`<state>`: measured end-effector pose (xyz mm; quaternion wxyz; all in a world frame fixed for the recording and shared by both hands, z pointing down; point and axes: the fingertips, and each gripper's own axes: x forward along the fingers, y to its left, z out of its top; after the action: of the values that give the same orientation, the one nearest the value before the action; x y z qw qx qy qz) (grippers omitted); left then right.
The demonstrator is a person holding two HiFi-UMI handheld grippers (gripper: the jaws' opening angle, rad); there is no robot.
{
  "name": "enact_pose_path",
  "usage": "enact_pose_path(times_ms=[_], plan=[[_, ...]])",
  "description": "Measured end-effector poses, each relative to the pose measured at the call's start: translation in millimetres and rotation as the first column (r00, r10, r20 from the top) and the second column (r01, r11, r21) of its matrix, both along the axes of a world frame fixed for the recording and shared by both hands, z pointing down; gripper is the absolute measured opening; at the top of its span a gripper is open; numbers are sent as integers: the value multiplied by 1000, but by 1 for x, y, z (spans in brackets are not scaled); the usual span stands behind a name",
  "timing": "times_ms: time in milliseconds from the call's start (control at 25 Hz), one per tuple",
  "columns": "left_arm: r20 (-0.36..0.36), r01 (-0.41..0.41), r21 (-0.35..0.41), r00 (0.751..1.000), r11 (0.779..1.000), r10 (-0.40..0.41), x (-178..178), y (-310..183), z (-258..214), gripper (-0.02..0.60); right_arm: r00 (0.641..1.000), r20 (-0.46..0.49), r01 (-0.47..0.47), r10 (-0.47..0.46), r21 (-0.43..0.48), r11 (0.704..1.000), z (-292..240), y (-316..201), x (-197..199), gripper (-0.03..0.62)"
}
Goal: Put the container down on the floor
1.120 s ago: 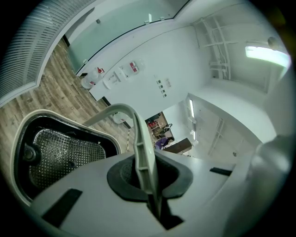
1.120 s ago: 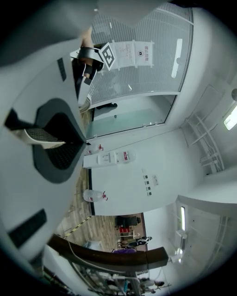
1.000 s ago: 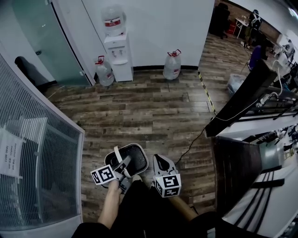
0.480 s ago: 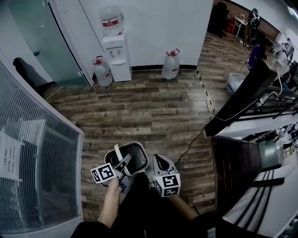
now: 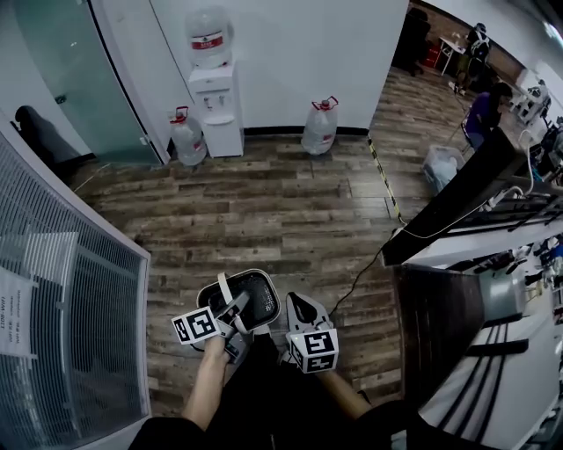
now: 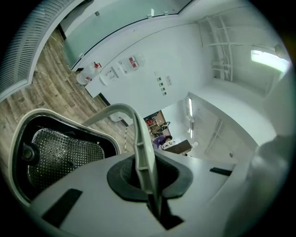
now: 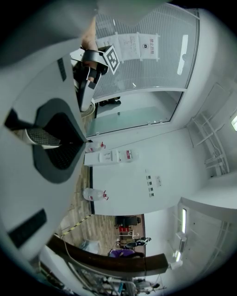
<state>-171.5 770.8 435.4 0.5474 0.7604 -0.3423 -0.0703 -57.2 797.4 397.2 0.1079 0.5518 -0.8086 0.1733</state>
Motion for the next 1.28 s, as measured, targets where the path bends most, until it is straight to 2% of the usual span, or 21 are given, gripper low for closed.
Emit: enact_pose_path(times_ms=[600, 920, 1040, 1280], plan=[[-36, -80, 0, 996, 997, 80, -48, -109, 10, 15, 997, -51, -52, 51, -9, 999, 3, -101, -59, 12], [-37, -109, 3, 993, 994, 109, -70, -144, 7, 15, 993, -101, -63, 60, -22, 998, -1, -126, -80, 12], [-45, -101, 6, 994, 995, 101, -74, -154, 9, 15, 990, -127, -66, 63, -24, 998, -2, -128, -79, 12], [-48, -81, 18, 996, 997, 82, -78, -172, 16, 15, 991, -123, -64, 60, -28, 998, 9, -129, -82, 11]])
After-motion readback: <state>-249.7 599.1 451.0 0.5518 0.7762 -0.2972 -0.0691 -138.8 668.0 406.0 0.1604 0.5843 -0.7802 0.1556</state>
